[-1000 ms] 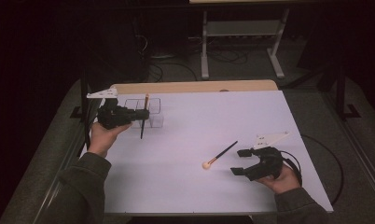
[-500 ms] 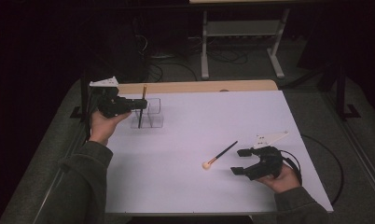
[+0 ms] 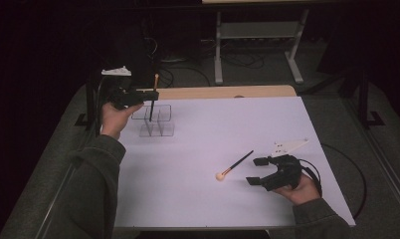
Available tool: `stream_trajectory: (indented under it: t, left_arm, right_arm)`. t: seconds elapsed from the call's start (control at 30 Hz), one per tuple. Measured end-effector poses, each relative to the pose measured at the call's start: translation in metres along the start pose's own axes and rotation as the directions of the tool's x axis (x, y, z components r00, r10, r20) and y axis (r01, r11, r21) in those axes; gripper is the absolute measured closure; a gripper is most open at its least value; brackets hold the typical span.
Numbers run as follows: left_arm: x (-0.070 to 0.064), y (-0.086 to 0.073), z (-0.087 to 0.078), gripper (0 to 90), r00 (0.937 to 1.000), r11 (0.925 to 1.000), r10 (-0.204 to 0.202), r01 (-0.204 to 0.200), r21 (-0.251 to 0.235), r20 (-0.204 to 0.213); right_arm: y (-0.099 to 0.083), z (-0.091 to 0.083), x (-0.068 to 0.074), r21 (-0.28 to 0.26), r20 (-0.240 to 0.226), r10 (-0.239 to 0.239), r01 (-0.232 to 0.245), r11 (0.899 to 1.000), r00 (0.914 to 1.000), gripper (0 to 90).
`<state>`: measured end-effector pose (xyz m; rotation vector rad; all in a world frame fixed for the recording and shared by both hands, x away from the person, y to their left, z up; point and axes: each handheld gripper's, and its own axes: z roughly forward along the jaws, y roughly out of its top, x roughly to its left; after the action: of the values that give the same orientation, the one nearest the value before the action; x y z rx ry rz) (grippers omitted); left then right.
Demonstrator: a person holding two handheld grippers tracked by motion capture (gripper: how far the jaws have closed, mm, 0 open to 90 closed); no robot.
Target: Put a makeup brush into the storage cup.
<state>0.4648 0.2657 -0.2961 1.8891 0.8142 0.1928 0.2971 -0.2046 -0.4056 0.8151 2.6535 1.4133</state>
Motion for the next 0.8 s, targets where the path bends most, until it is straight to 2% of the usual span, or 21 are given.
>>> stream_trajectory:
  t: [0.23, 0.63, 0.8]
  left_arm:
    - [0.013, 0.007, 0.008, 83.2, 0.999, 0.9997, -0.014, 0.015, 0.017, -0.042]
    - [0.029, -0.001, 0.02, 83.2, 0.9939, 0.9973, -0.048, 0.053, 0.05, -0.099]
    - [0.031, -0.003, 0.025, 83.1, 0.9929, 0.9972, -0.038, 0.045, 0.059, -0.113]
  right_arm:
    - [0.0, -0.001, 0.0, 0.0, 0.0, 0.002, -0.002, 1.0, 1.0, 22.7]
    - [0.0, -0.003, 0.0, -0.009, -0.004, -0.008, 0.008, 1.0, 1.0, 22.5]
    - [0.0, -0.006, 0.0, -0.016, -0.001, -0.007, 0.007, 1.0, 1.0, 22.6]
